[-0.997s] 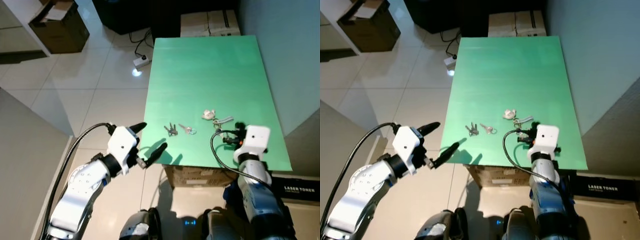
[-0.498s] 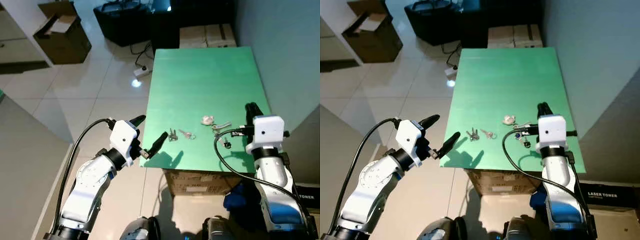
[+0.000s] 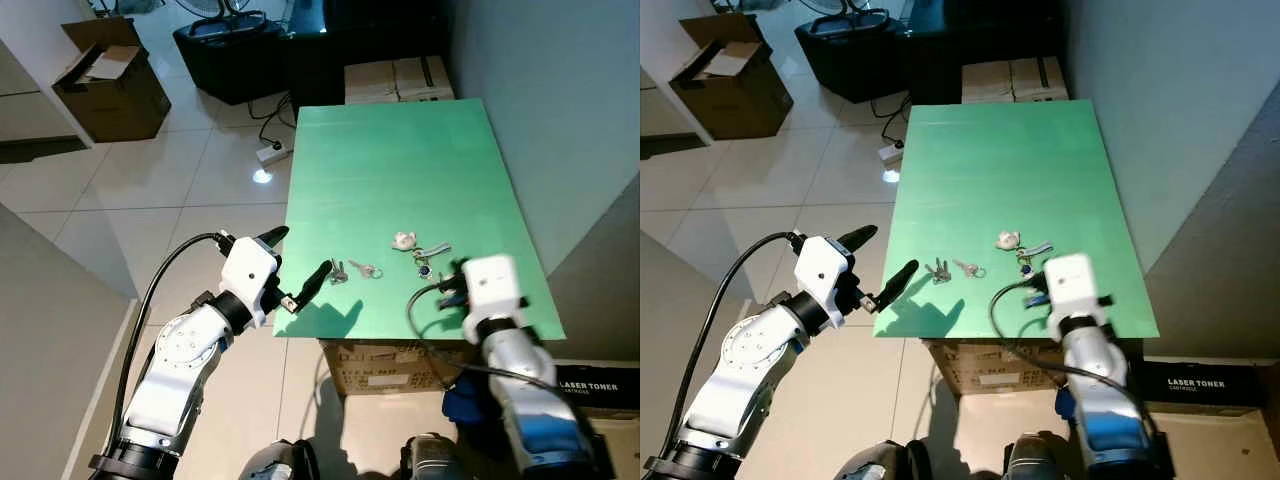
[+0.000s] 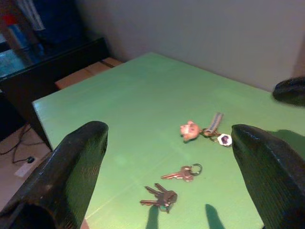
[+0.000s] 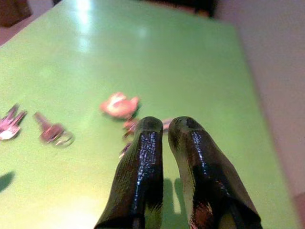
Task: Hang keys on a hook
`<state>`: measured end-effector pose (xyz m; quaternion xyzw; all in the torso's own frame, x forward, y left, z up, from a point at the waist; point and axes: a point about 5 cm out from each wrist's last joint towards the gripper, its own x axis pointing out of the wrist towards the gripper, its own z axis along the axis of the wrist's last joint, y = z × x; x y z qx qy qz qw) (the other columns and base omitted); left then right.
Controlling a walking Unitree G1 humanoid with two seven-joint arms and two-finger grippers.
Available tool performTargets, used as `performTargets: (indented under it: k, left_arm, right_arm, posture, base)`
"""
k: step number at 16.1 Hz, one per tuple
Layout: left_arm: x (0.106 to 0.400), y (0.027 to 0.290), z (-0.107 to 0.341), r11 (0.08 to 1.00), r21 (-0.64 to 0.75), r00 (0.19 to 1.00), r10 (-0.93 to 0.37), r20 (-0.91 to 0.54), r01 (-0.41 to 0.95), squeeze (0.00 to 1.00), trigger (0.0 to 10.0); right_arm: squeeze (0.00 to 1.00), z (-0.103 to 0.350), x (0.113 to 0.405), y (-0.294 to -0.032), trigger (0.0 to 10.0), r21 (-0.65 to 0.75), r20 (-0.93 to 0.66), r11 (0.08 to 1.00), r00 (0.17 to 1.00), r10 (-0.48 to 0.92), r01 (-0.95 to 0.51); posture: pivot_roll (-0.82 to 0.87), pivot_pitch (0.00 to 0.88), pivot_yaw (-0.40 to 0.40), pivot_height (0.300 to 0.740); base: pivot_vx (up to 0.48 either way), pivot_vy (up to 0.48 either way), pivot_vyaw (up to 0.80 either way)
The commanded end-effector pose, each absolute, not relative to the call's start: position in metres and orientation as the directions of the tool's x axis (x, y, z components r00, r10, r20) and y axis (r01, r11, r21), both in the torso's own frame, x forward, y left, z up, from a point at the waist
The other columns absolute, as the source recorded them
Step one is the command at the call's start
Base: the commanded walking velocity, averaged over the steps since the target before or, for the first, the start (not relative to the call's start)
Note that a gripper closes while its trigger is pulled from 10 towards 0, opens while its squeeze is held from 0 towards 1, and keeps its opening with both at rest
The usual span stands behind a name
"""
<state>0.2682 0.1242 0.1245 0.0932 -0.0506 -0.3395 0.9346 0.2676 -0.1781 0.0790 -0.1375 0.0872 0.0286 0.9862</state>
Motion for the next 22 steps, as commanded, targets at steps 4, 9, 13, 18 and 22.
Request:
performTargets:
  k: [4,9,13,18,22]
  left_arm:
    - [0.261,0.123,0.130,0.689,0.188,0.699,-0.715,0.018,0.699,0.00,10.0]
    - [0.241,0.112,0.128,0.562,0.122,0.569,-0.822,-0.026,0.818,0.00,10.0]
    - [0.235,0.120,0.130,0.582,0.126,0.590,-0.806,-0.043,0.803,0.00,10.0]
    - [0.230,0.125,0.132,0.585,0.136,0.597,-0.800,-0.065,0.799,0.00,10.0]
    - [0.227,0.128,0.133,0.590,0.138,0.602,-0.794,-0.080,0.796,0.00,10.0]
  right_arm:
    - [1.00,0.049,0.277,-0.177,10.0,-0.241,-0.323,0.968,0.946,-0.018,-0.064]
    - [1.00,0.029,0.288,-0.184,10.0,-0.260,-0.376,0.966,0.922,-0.087,-0.014]
    - [1.00,0.032,0.297,-0.191,10.0,-0.314,-0.349,0.949,0.931,-0.108,-0.007]
    - [0.00,0.033,0.303,-0.196,10.0,-0.240,-0.321,0.970,0.940,-0.112,0.033]
    - [0.00,0.033,0.307,-0.192,10.0,-0.239,-0.303,0.970,0.946,-0.114,0.040]
  posture:
    - [-0.08,0.187,0.174,0.740]
    - [-0.04,0.231,0.181,0.740]
    - [-0.01,0.247,0.181,0.740]
    - [0.02,0.267,0.192,0.740]
    - [0.04,0.269,0.196,0.740]
  base:
    - [0.000,0.000,0.00]
    - [0.000,0.000,0.00]
    - [0.000,0.000,0.00]
    - [0.000,0.000,0.00]
    - [0.000,0.000,0.00]
